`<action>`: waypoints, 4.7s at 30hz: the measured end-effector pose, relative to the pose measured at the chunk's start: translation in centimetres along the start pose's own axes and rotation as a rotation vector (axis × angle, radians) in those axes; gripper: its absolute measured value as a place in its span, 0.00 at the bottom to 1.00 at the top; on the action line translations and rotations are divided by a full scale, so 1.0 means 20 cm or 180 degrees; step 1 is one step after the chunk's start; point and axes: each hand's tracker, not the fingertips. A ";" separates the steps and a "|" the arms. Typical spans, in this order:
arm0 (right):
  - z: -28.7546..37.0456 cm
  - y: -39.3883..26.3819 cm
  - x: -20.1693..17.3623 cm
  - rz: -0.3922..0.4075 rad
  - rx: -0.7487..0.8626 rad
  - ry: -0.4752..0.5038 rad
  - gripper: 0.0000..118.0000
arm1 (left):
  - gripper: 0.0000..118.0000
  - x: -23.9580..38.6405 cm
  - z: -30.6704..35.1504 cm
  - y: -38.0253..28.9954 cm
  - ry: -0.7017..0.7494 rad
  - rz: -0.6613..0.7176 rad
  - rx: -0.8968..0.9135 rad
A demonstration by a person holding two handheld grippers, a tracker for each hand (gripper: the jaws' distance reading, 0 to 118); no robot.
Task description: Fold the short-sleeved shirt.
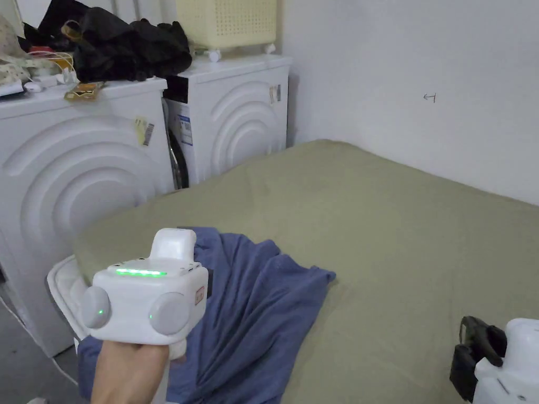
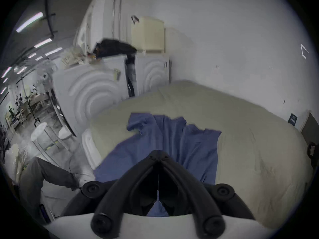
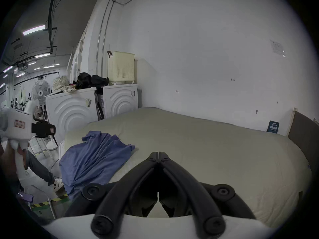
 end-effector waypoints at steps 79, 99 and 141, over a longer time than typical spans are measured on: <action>1.38 -0.41 0.99 -0.0551 -0.0109 -0.1761 0.00 | 0.00 0.90 1.17 -0.51 -0.1779 -0.0699 0.0681; 1.10 -0.57 1.11 -0.0592 -0.0721 -0.1734 0.00 | 0.99 1.39 -0.40 -0.43 -0.1132 -0.1301 -0.1239; 0.60 -0.31 2.25 -0.1093 -0.1415 -0.1803 0.00 | 0.02 1.28 0.02 -0.13 -0.1375 -0.0988 -0.0775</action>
